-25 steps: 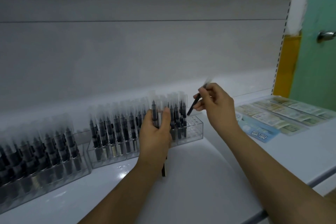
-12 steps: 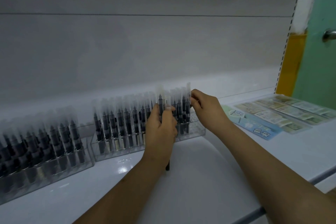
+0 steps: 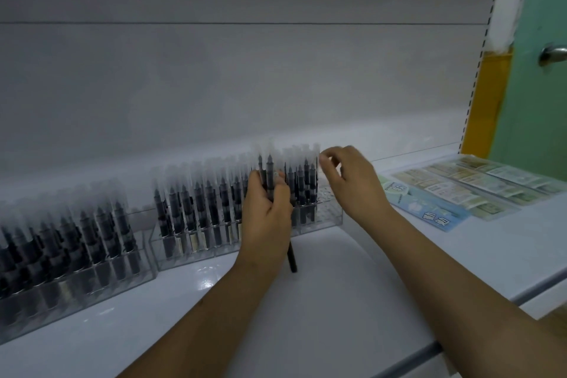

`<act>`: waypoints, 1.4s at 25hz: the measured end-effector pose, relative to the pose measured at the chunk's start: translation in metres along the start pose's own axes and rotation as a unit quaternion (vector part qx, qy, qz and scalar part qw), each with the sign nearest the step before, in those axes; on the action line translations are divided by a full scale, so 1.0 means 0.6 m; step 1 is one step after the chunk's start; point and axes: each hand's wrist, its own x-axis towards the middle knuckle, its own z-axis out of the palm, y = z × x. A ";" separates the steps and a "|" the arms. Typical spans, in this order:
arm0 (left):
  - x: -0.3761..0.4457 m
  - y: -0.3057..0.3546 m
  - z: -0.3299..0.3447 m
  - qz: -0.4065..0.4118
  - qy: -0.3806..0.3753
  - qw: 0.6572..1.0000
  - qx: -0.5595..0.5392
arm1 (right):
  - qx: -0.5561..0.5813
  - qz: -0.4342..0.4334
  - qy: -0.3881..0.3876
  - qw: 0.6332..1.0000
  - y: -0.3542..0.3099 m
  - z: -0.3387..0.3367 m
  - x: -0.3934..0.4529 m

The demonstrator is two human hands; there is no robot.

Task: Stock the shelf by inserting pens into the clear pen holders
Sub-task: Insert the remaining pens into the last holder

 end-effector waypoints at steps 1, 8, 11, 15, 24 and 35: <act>-0.001 0.003 -0.001 -0.007 -0.005 1.000 -0.013 | 0.027 -0.007 0.058 0.998 -0.012 -0.010 -0.007; 0.006 0.021 -0.003 -0.050 0.039 0.997 -0.049 | 0.245 0.039 -0.319 0.915 -0.090 -0.045 -0.046; 0.007 0.022 -0.004 -0.050 0.036 0.998 -0.027 | 0.238 0.045 -0.348 0.906 -0.085 -0.044 -0.045; 0.011 0.015 -0.007 -0.008 0.010 0.998 0.054 | 0.215 0.040 -0.328 0.919 -0.085 -0.042 -0.048; 0.001 0.007 -0.004 -0.045 -0.016 0.999 -0.006 | 0.254 0.095 0.055 0.961 -0.046 -0.068 -0.016; -0.005 0.001 -0.005 -0.056 -0.028 0.998 -0.029 | -0.045 -0.047 -0.138 0.988 0.002 -0.014 -0.015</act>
